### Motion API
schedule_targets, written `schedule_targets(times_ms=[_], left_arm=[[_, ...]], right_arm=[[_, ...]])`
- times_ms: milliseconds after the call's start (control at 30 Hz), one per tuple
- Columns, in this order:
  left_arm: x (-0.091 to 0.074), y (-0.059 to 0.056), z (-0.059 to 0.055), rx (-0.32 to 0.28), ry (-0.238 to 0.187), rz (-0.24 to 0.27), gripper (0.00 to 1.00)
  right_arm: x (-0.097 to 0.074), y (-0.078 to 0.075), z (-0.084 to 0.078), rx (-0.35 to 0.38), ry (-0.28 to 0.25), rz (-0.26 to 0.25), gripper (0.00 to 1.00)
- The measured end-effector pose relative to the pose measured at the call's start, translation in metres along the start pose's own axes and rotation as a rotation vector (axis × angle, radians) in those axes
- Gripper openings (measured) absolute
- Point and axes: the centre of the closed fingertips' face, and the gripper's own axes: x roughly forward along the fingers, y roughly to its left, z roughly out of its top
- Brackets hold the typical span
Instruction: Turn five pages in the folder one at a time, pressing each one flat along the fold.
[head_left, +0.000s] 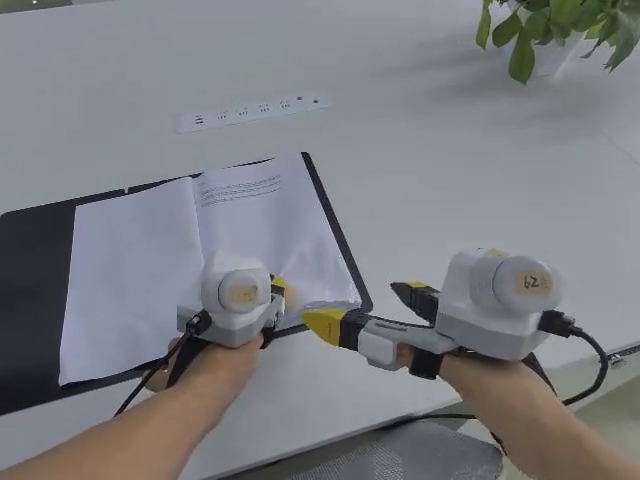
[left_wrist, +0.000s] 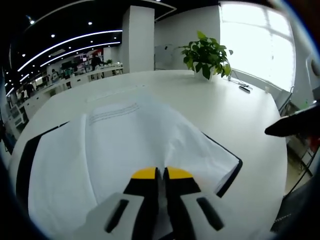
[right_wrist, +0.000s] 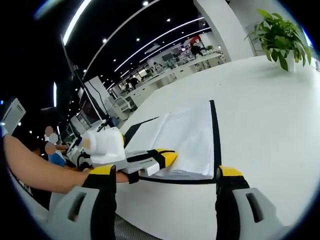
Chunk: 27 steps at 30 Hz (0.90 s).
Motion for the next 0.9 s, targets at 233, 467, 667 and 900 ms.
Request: schedule_targets(times_ms=[233, 467, 667, 900], left_arm=[[0.000, 0.000, 0.000, 0.002, 0.000, -0.001, 0.03], [0.000, 0.000, 0.000, 0.000, -0.001, -0.004, 0.03], [0.000, 0.000, 0.001, -0.002, -0.003, -0.003, 0.03], [0.000, 0.000, 0.000, -0.006, -0.003, -0.004, 0.03]], right_arm=[[0.023, 0.014, 0.004, 0.213, 0.022, 0.072, 0.69], [0.036, 0.008, -0.009, 0.359, 0.065, 0.060, 0.61], [0.041, 0.006, -0.014, 0.432, 0.054, 0.054, 0.60], [0.049, 0.004, -0.016, 0.486, 0.035, 0.052, 0.60]])
